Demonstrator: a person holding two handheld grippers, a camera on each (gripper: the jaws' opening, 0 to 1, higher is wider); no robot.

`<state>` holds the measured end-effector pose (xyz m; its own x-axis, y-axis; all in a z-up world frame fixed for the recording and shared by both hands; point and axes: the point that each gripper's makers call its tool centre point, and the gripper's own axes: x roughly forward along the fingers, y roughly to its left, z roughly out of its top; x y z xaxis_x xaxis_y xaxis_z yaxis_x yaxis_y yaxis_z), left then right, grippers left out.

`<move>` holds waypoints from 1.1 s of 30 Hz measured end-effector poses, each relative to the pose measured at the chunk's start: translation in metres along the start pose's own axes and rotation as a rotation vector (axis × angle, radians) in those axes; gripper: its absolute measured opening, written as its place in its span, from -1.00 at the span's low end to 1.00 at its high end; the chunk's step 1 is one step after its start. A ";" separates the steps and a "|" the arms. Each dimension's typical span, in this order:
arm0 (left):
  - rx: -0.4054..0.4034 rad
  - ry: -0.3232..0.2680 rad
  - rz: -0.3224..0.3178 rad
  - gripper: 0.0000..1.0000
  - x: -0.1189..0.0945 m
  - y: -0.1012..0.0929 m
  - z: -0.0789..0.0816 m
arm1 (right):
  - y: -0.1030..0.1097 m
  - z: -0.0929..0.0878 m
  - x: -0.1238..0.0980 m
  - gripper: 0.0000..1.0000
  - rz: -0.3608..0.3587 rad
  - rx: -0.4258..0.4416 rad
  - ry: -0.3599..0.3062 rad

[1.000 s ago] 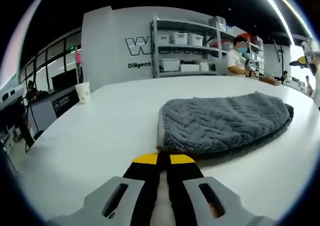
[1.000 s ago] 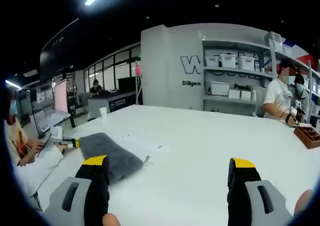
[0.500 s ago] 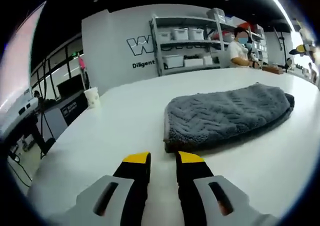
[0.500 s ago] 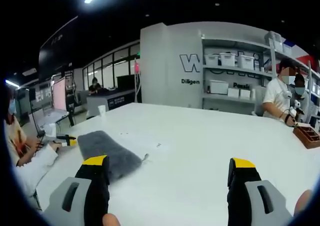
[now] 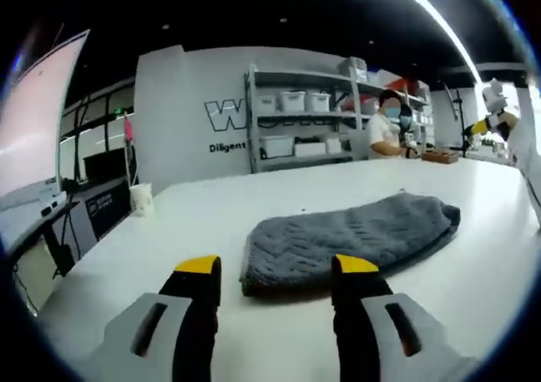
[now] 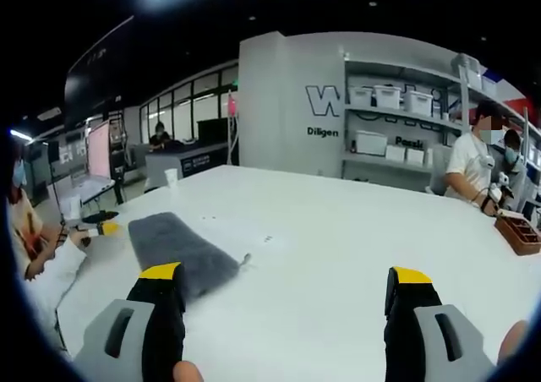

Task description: Open the folded towel by lifting each exposed corner and separating the folded layers until the towel lies flat within the target outline without major curled edges

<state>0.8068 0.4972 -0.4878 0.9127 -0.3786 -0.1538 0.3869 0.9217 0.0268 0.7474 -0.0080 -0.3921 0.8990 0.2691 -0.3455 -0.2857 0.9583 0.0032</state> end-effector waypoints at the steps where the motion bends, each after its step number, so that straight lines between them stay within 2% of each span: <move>1: 0.000 -0.003 -0.008 0.22 0.000 -0.002 0.001 | 0.000 0.000 0.000 0.99 -0.001 -0.001 0.002; 10: -0.009 -0.011 -0.085 0.60 0.003 -0.020 0.008 | 0.003 -0.004 0.008 0.99 -0.018 -0.001 0.028; 16: -0.036 -0.003 -0.109 0.87 0.005 -0.024 0.008 | 0.008 -0.005 0.011 0.99 -0.006 -0.012 0.039; 24: -0.039 0.002 -0.107 0.99 0.002 -0.027 0.009 | 0.023 -0.009 0.020 0.99 0.001 -0.048 0.063; 28: -0.039 0.020 -0.118 0.99 0.002 -0.028 0.007 | 0.037 -0.011 0.030 0.99 0.008 -0.081 0.082; 33: -0.043 0.033 -0.142 0.99 -0.005 -0.026 0.011 | 0.078 -0.010 0.045 0.99 0.053 -0.156 0.081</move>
<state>0.7937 0.4739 -0.4773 0.8442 -0.5029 -0.1855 0.5049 0.8623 -0.0399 0.7623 0.0778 -0.4164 0.8534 0.3044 -0.4232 -0.3856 0.9149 -0.1195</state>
